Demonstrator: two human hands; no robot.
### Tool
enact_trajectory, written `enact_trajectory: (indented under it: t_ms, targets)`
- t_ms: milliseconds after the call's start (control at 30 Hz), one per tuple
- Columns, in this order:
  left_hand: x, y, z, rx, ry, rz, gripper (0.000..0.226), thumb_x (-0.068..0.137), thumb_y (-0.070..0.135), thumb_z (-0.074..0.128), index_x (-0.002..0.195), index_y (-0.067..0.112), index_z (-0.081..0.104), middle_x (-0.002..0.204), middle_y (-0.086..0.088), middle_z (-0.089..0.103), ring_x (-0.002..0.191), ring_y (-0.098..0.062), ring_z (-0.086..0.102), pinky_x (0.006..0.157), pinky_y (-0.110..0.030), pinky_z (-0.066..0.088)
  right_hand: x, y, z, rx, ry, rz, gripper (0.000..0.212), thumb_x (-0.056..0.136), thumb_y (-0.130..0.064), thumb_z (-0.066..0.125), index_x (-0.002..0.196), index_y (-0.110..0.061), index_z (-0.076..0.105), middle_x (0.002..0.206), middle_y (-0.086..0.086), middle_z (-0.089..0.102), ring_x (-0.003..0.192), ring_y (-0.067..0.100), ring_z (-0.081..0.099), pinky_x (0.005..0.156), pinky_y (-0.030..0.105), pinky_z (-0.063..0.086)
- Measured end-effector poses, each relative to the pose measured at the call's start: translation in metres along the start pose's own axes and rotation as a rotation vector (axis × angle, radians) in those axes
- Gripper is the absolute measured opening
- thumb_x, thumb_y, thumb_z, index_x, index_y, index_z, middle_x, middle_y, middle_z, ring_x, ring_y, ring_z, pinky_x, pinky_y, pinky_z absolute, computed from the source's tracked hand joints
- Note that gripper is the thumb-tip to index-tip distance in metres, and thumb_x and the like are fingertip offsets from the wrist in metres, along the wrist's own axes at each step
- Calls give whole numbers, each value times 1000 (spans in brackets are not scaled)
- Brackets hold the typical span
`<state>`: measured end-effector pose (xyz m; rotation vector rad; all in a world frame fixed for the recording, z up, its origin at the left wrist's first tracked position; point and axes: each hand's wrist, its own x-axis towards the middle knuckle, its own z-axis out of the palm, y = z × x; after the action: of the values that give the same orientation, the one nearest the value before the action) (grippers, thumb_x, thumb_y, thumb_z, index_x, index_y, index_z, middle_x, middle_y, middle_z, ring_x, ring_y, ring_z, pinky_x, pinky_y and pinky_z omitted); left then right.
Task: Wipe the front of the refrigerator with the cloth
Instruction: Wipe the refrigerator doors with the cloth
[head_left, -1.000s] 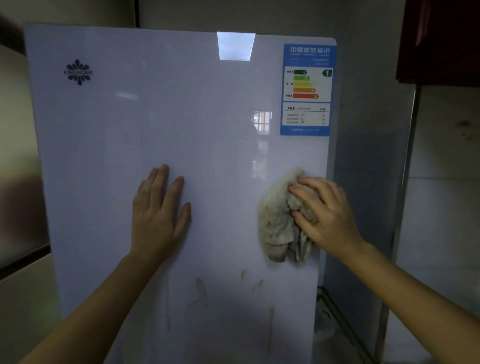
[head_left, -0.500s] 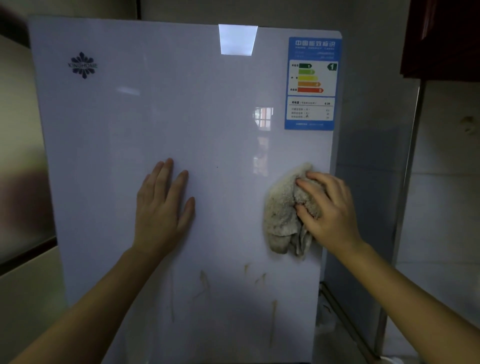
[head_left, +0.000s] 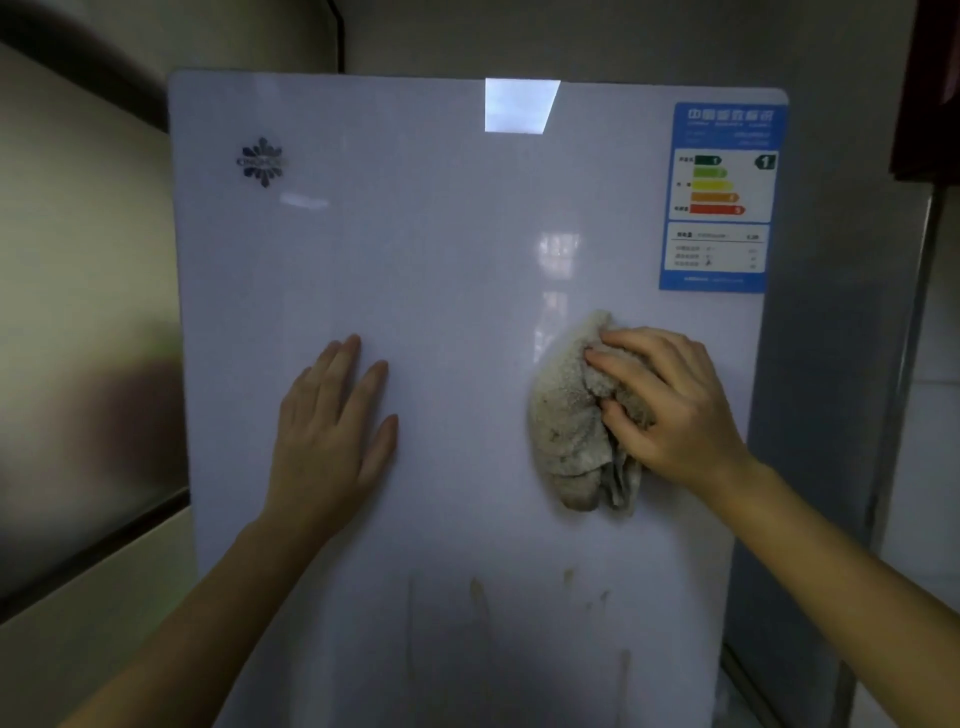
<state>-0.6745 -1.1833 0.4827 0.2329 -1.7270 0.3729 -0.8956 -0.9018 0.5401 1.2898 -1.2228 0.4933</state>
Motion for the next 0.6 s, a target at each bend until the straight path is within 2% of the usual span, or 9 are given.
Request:
enact_trajectory:
  t_ms: [167, 400, 500, 600]
  targets:
    - [-5, -12, 14, -4, 59, 42, 53, 100, 36, 50, 144, 6, 54, 160, -20, 39, 148, -38, 37, 117, -51, 31, -23, -35, 24, 9, -43, -154, 43, 89, -12, 72, 132, -14, 67, 135, 12, 64, 120, 32, 61, 97, 43, 47]
    - [-5, -7, 21, -11, 68, 12, 54, 100, 35, 51, 147, 8, 48, 162, -20, 35, 151, -38, 32, 123, -50, 22, 18, -72, 45, 27, -45, -104, 34, 100, -20, 61, 133, -15, 67, 133, 12, 65, 120, 33, 60, 98, 41, 45]
    - [-5, -9, 19, -19, 64, 27, 54, 100, 35, 52, 146, 7, 50, 162, -20, 36, 150, -38, 33, 122, -52, 24, 32, -71, 43, -11, -5, -10, 33, 101, -21, 57, 132, -14, 68, 132, 12, 65, 120, 32, 58, 97, 42, 44]
    - [-6, -14, 17, -13, 77, 48, 52, 100, 34, 51, 145, 7, 53, 161, -20, 38, 149, -38, 35, 121, -51, 26, 25, -59, 34, -45, 52, 163, 37, 97, -21, 65, 134, -14, 65, 134, 9, 61, 122, 32, 56, 97, 42, 43]
